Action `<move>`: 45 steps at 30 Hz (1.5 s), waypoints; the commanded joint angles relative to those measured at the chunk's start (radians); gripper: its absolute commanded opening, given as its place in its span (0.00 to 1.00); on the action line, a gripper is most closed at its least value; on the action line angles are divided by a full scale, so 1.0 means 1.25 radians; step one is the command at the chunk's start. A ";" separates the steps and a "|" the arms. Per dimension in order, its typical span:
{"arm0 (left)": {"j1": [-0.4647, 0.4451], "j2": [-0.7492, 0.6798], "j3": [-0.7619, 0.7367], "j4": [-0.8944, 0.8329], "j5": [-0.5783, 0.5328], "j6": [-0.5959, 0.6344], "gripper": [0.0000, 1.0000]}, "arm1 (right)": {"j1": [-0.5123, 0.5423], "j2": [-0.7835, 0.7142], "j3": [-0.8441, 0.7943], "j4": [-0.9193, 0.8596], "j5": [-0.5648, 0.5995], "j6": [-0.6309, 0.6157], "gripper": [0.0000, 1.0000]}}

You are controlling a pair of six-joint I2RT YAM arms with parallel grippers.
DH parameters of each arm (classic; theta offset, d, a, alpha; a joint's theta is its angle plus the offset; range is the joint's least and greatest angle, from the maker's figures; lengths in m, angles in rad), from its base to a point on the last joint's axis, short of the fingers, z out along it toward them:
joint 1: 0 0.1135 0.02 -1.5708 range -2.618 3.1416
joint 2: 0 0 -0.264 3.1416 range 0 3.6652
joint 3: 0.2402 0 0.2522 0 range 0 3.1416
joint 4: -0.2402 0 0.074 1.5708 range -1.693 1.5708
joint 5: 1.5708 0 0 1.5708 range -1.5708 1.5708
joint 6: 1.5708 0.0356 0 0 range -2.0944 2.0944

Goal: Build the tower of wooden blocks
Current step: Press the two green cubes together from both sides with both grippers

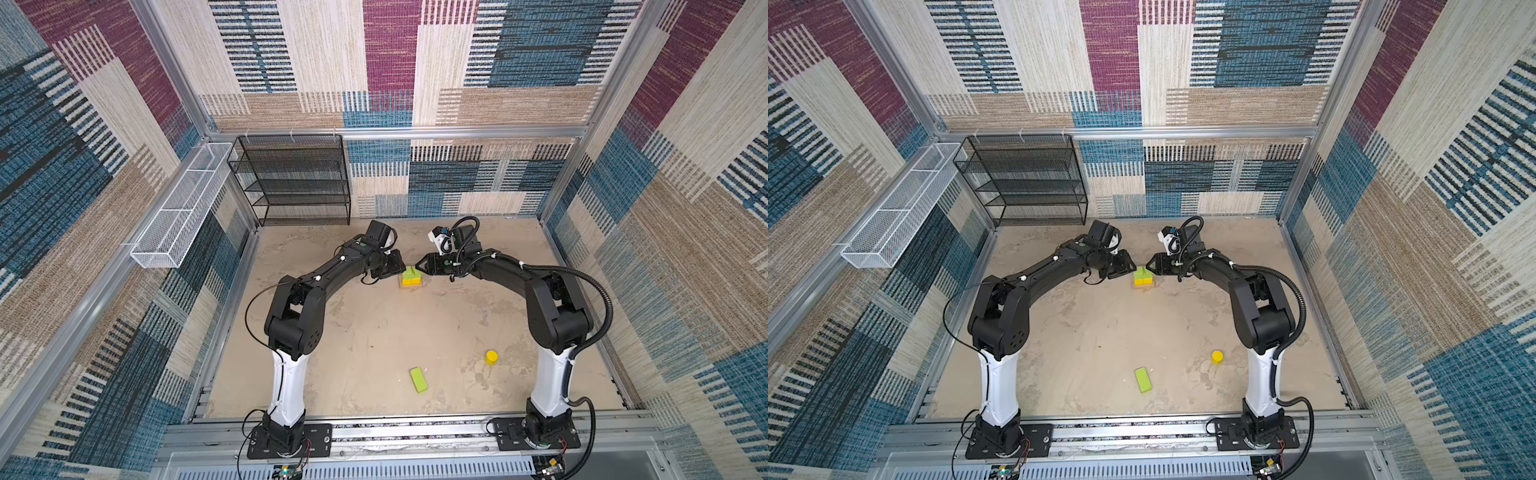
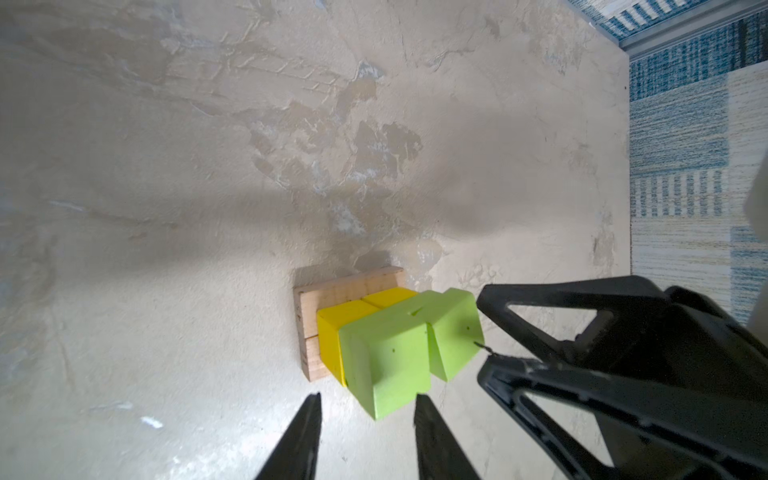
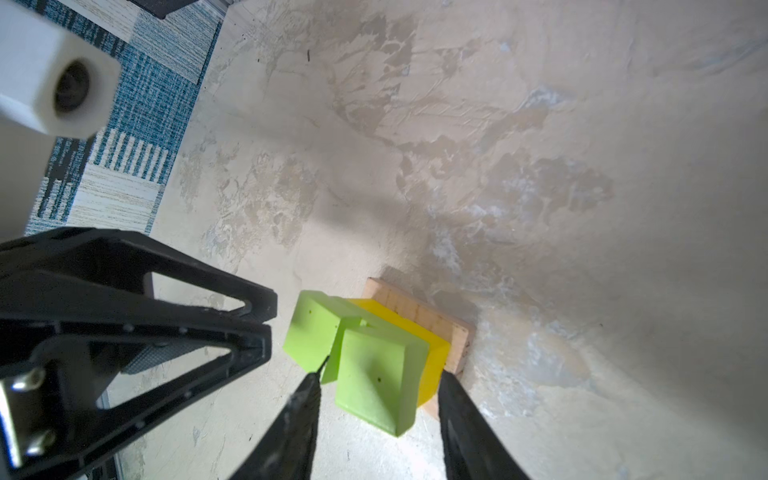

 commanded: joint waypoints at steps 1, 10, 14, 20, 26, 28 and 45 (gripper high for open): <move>-0.001 0.003 0.006 0.007 0.010 -0.015 0.40 | 0.000 0.001 0.006 0.018 -0.018 0.006 0.47; -0.002 0.011 0.009 0.009 0.010 -0.018 0.36 | 0.000 0.009 0.006 0.022 -0.031 0.012 0.42; -0.002 0.013 0.011 0.008 0.008 -0.020 0.36 | 0.000 0.008 0.006 0.019 -0.031 0.011 0.40; -0.002 0.016 0.019 0.010 0.011 -0.021 0.33 | 0.000 0.009 0.008 0.018 -0.031 0.011 0.35; -0.003 0.019 0.021 0.011 0.015 -0.022 0.30 | 0.000 0.008 0.008 0.016 -0.030 0.013 0.30; -0.002 0.020 0.021 0.013 0.018 -0.024 0.28 | 0.000 0.010 0.008 0.016 -0.031 0.014 0.29; -0.003 0.025 0.026 0.015 0.027 -0.027 0.22 | 0.000 0.006 0.003 0.014 -0.030 0.023 0.23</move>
